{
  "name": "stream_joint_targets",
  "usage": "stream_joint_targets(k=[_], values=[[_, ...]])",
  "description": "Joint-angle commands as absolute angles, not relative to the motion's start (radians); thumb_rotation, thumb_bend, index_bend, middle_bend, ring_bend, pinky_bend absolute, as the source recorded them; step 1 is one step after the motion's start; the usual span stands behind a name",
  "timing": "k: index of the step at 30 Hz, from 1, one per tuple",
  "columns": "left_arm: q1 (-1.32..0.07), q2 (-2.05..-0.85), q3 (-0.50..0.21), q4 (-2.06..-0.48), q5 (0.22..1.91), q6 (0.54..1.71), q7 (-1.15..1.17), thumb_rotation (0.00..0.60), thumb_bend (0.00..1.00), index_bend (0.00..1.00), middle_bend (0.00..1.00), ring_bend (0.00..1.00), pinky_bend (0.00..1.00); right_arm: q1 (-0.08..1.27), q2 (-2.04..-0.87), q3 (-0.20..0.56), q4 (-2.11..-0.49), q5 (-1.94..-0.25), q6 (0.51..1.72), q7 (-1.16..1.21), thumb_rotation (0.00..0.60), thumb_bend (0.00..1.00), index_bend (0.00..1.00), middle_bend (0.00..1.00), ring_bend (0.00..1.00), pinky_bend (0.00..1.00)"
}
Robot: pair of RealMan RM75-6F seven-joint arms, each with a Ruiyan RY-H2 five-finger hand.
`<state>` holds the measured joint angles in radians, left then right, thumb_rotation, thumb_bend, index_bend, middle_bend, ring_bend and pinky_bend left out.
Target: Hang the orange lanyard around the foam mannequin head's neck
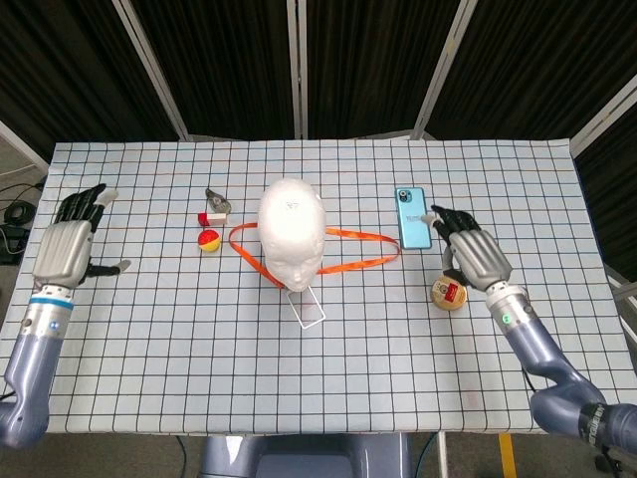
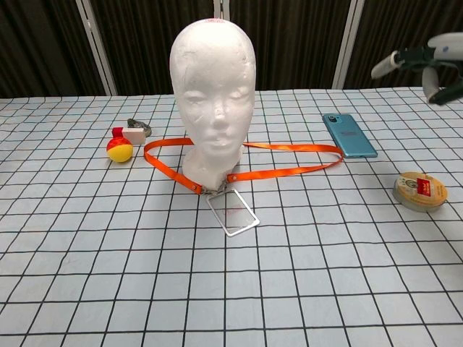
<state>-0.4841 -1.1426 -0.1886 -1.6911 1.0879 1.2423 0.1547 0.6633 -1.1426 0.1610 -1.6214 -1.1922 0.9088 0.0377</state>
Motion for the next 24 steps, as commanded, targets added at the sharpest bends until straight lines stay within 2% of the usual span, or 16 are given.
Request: stream_joint_targets(k=[1, 6, 9, 15, 19, 24], values=[[-0.405, -1.100, -0.131, -1.775, 1.114, 1.332, 0.232, 0.600, 0.02, 0.00, 0.00, 0.00, 0.00, 0.620, -1.106, 0.059, -1.660, -1.361, 0.867, 0.123, 0.600, 1.00, 0.22, 0.06, 0.00, 0.00], [-0.343, -1.110, -0.097, -1.818, 1.134, 1.427, 0.304, 0.600, 0.02, 0.00, 0.00, 0.00, 0.00, 0.637, -1.184, 0.009, -1.614, -1.489, 0.853, 0.107, 0.600, 1.00, 0.22, 0.08, 0.00, 0.04], [-0.320, -1.115, -0.082, -1.836, 1.141, 1.449, 0.327, 0.600, 0.02, 0.00, 0.00, 0.00, 0.00, 0.658, -1.246, 0.003, -1.584, -1.518, 0.833, 0.094, 0.600, 1.00, 0.22, 0.08, 0.00, 0.05], [-0.302, -1.131, -0.072, -1.818, 1.175, 1.460, 0.344, 0.600, 0.02, 0.00, 0.00, 0.00, 0.00, 0.724, -1.411, 0.027, -1.498, -1.509, 0.763, 0.046, 0.600, 1.00, 0.23, 0.11, 0.00, 0.10], [-0.303, -1.135, -0.080, -1.803, 1.160, 1.428, 0.329, 0.600, 0.02, 0.00, 0.00, 0.00, 0.00, 0.757, -1.503, 0.057, -1.450, -1.476, 0.741, 0.002, 0.600, 1.00, 0.22, 0.12, 0.06, 0.17], [-0.304, -1.132, -0.088, -1.792, 1.159, 1.411, 0.320, 0.600, 0.02, 0.00, 0.00, 0.00, 0.00, 0.775, -1.570, 0.085, -1.411, -1.414, 0.724, -0.050, 0.600, 1.00, 0.20, 0.14, 0.10, 0.18]])
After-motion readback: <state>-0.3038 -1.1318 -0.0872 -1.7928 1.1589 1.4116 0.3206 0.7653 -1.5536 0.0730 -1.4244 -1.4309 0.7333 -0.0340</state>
